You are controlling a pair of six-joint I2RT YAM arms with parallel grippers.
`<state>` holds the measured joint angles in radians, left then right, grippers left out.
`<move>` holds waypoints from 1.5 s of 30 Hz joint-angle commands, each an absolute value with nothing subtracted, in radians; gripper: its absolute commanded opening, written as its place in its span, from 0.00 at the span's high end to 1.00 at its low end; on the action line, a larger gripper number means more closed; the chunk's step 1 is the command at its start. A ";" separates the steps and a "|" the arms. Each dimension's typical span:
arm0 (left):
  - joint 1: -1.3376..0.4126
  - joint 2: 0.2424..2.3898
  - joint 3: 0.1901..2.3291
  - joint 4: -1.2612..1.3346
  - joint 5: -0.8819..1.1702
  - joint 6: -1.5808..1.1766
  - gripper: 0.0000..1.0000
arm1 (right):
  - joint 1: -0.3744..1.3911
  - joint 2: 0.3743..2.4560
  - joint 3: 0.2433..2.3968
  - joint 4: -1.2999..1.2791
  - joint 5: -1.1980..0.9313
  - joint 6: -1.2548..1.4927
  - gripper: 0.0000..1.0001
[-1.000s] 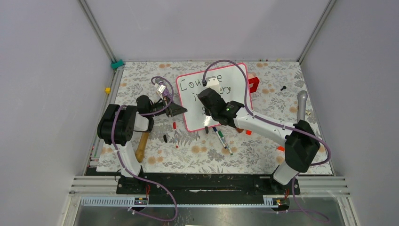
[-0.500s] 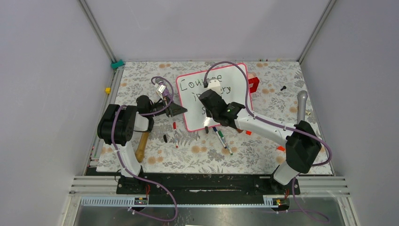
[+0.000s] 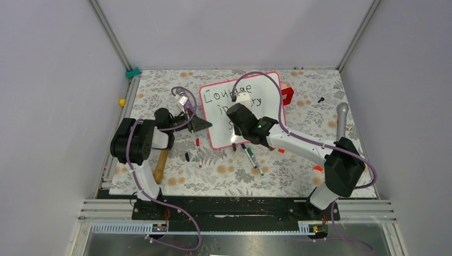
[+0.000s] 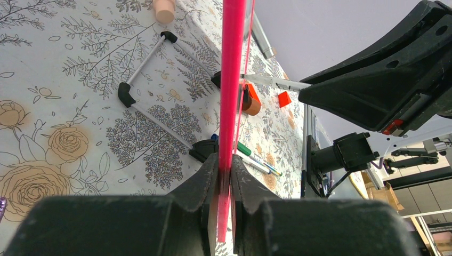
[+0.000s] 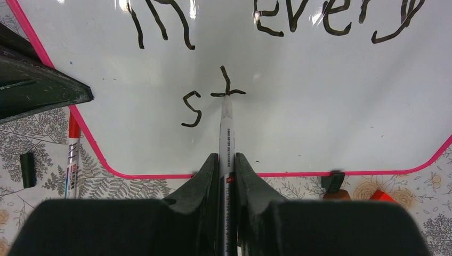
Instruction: Write a sentence on the whiteboard
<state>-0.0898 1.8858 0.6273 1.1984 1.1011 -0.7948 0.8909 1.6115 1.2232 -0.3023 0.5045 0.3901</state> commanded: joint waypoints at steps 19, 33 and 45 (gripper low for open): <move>-0.075 1.893 0.617 1.307 1.114 -0.843 1.00 | 0.894 1.599 1.210 -0.395 0.455 0.422 1.00; -0.074 1.895 0.616 1.320 1.116 -0.851 1.00 | 0.893 1.587 1.227 -0.429 0.533 0.421 1.00; -0.074 1.895 0.616 1.315 1.116 -0.846 1.00 | 0.891 1.581 1.268 -0.406 0.562 0.397 1.00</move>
<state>-0.0895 1.8938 0.6273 1.2373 1.1038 -0.8288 0.8917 1.6108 1.2266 -0.4183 0.5125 0.4068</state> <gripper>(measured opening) 0.104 0.174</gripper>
